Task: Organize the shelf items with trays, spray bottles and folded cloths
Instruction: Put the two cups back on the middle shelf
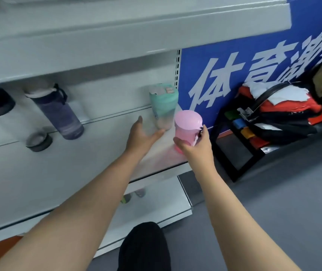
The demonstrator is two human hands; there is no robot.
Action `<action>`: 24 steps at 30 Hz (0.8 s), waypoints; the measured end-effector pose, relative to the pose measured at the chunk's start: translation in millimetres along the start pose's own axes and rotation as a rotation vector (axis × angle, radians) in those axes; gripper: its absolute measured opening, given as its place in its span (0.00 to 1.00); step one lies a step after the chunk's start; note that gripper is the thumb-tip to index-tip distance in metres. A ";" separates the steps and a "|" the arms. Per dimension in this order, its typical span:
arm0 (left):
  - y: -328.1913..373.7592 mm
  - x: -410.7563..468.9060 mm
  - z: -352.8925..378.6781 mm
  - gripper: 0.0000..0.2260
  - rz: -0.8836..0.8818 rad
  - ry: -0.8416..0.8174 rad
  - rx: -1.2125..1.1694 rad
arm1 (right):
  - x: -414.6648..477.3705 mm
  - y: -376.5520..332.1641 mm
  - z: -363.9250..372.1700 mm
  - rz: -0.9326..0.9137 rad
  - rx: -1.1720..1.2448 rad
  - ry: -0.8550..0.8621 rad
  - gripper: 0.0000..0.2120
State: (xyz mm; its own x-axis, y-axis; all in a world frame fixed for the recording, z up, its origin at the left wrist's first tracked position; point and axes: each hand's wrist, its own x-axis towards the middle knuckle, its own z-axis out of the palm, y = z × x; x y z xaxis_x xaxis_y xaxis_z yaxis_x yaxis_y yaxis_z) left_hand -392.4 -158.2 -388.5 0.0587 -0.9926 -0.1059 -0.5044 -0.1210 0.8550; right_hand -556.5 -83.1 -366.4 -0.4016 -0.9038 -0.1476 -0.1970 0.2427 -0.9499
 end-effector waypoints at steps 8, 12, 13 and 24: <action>-9.5 64.9 27.2 0.59 0.072 -0.069 -0.296 | 13.9 21.2 9.0 -0.104 -0.045 0.017 0.30; -9.3 70.2 39.3 0.48 0.133 -0.041 -0.272 | 20.3 23.9 8.8 -0.124 -0.044 -0.013 0.28; -6.8 69.9 39.9 0.43 0.137 -0.037 -0.261 | 21.5 23.6 8.9 -0.126 -0.043 -0.020 0.28; -17.7 57.4 -14.2 0.29 0.128 0.091 -0.086 | 52.4 11.8 52.4 -0.200 -0.042 -0.105 0.33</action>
State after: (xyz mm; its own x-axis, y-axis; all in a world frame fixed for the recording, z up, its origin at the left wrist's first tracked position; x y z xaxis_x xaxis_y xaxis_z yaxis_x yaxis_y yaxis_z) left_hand -367.9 -213.1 -402.6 0.0787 -0.9957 0.0496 -0.4373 0.0102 0.8993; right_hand -533.0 -146.1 -399.8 -0.2556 -0.9667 0.0121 -0.3015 0.0678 -0.9511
